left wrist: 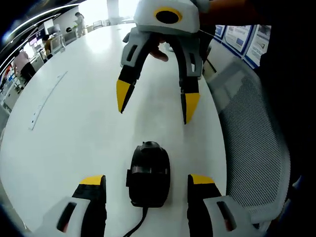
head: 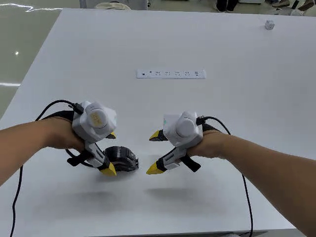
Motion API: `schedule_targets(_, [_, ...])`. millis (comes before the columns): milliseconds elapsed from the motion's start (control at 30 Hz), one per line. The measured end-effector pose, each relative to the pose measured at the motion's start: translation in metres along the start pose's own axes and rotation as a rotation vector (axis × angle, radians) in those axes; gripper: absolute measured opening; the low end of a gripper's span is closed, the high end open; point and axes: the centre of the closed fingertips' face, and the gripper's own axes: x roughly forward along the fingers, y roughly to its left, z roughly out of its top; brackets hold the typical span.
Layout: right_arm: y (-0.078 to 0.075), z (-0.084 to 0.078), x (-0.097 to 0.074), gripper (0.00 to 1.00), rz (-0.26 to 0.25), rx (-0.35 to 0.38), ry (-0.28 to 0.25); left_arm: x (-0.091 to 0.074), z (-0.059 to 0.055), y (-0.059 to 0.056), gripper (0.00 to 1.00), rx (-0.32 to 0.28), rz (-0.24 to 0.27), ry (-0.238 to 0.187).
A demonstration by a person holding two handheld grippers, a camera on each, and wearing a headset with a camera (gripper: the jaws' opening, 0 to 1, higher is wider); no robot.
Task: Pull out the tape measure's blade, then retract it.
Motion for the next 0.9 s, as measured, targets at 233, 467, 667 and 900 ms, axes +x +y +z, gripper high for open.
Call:
schedule_targets(233, [0.003, -0.007, 0.019, 0.54, 0.039, -0.015, 0.057, 0.014, -0.002, 0.001, 0.55, 0.029, -0.001, 0.035])
schedule_targets(467, [0.004, -0.010, 0.031, 0.46, 0.052, -0.037, 0.108, 0.018, -0.011, 0.007, 0.34, 0.035, 0.011, 0.029])
schedule_targets(667, [0.004, -0.012, 0.037, 0.40, 0.064, -0.047, 0.144, 0.018, -0.010, 0.004, 0.33, 0.043, 0.010, 0.014])
schedule_targets(900, [0.000, -0.017, 0.043, 0.33, 0.062, -0.077, 0.199, 0.018, -0.010, 0.002, 0.33, 0.049, 0.017, 0.012])
